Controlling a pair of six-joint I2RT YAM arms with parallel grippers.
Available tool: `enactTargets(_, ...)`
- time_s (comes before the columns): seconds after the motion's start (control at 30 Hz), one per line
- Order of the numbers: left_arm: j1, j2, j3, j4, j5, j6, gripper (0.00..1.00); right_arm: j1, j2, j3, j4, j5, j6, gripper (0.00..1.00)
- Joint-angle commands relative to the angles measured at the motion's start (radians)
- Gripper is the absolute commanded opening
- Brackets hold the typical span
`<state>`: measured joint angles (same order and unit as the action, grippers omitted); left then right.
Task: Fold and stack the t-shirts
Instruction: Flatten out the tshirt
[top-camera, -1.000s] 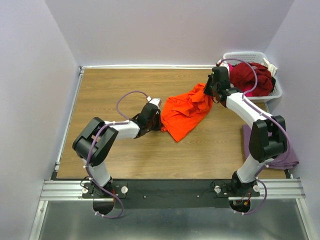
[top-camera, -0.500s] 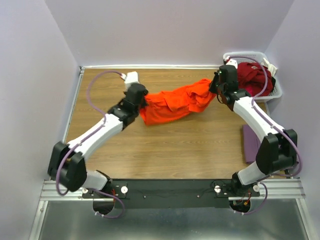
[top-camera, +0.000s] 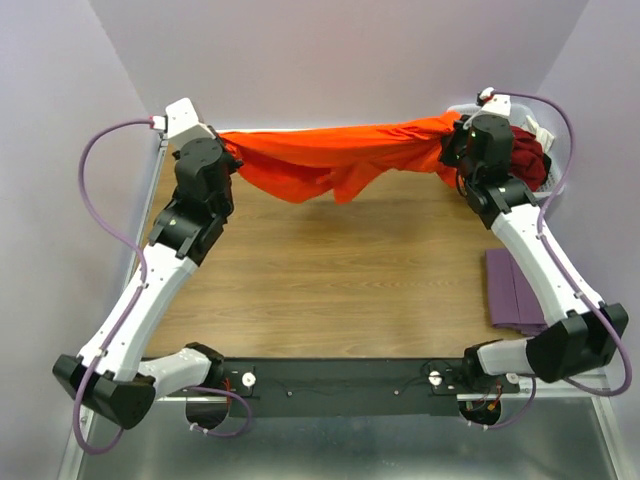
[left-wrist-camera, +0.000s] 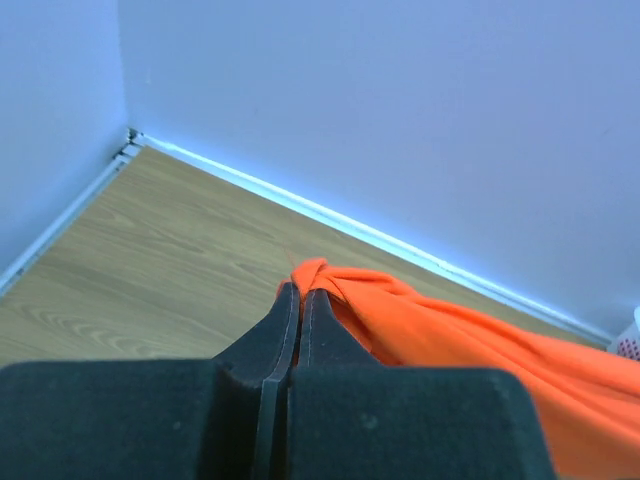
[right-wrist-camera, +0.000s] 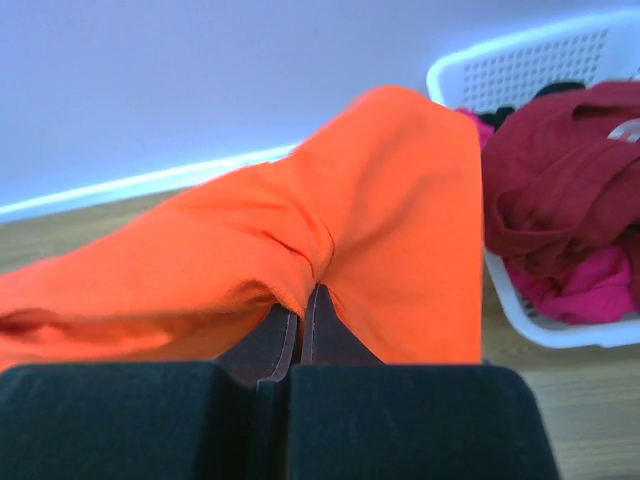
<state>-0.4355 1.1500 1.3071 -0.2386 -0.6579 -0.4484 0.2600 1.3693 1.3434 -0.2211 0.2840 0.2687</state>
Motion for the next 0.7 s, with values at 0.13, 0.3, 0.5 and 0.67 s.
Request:
enactTargets(0.13, 0.017, -0.17, 0.014, -0.039, -0.137, 0.039, 0.0, -0.011, -0.211, -0.096, 0.011, 0.034, -0.034, 0.01)
enactTargets(0.3, 0.018, -0.243, 0.021, -0.074, -0.114, 0.045, 0.0, -0.011, -0.337, -0.147, 0.008, -0.101, -0.04, 0.01)
enactTargets(0.5, 0.017, -0.256, -0.028, -0.143, -0.085, -0.01, 0.0, -0.011, -0.48, -0.324, 0.008, -0.19, 0.041, 0.01)
enactTargets(0.67, 0.017, -0.152, -0.255, -0.096, 0.035, -0.196, 0.0, -0.011, -0.426, -0.558, 0.02, -0.013, 0.263, 0.01)
